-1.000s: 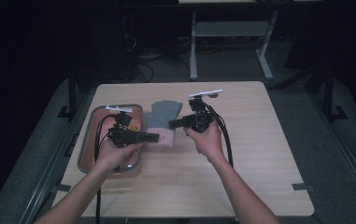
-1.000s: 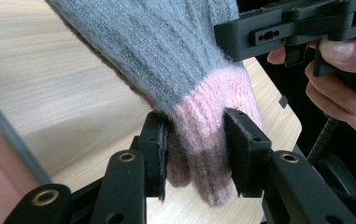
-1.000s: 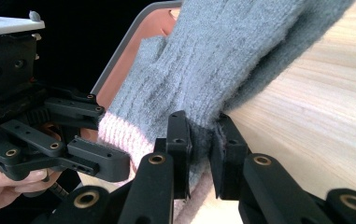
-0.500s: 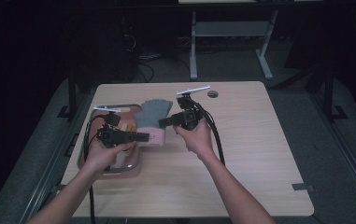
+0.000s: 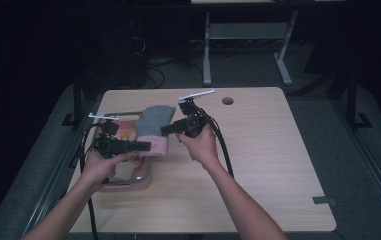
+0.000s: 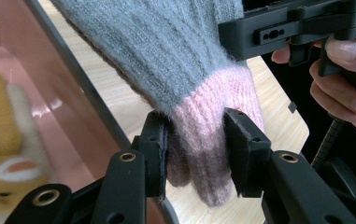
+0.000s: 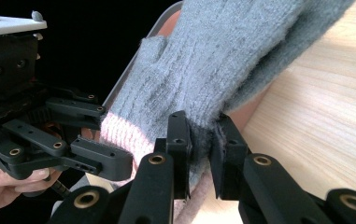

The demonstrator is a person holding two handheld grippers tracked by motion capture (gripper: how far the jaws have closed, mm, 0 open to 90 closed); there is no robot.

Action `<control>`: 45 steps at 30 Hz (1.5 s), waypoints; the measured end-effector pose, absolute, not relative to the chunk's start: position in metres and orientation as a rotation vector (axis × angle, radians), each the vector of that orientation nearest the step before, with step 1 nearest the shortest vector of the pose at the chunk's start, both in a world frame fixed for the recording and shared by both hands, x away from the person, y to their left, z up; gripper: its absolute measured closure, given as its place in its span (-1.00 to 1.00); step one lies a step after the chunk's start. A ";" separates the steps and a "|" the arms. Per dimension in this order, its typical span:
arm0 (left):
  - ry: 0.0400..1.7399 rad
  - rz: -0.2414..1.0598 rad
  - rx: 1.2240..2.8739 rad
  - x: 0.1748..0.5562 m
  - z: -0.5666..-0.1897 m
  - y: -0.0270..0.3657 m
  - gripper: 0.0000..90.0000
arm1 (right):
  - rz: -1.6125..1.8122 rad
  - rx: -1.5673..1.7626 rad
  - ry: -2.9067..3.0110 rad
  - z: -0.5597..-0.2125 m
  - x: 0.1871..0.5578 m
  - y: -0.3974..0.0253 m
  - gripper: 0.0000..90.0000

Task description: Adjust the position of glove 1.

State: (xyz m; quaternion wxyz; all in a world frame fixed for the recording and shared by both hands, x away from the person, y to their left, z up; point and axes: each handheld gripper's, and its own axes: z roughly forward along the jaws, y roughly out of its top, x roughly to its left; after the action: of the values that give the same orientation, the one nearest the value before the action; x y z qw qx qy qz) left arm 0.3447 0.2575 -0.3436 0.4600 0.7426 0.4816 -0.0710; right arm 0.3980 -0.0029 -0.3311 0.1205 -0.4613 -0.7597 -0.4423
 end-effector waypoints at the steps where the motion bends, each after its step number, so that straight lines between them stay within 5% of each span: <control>1: 1.183 -0.174 1.825 0.345 -0.343 0.260 0.38 | -1.295 -1.345 -2.217 -0.331 0.398 -0.001 0.75; 45: 1.343 -0.134 1.785 0.330 -0.359 0.342 0.39 | -1.215 -1.218 -2.203 -0.356 0.412 0.092 0.75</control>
State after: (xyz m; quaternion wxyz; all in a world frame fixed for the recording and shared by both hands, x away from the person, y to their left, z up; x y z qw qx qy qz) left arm 0.3295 0.3417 -0.3595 0.4366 0.7176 0.5400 -0.0538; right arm 0.4118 0.0919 -0.3561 0.1725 -0.4292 -0.7763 -0.4283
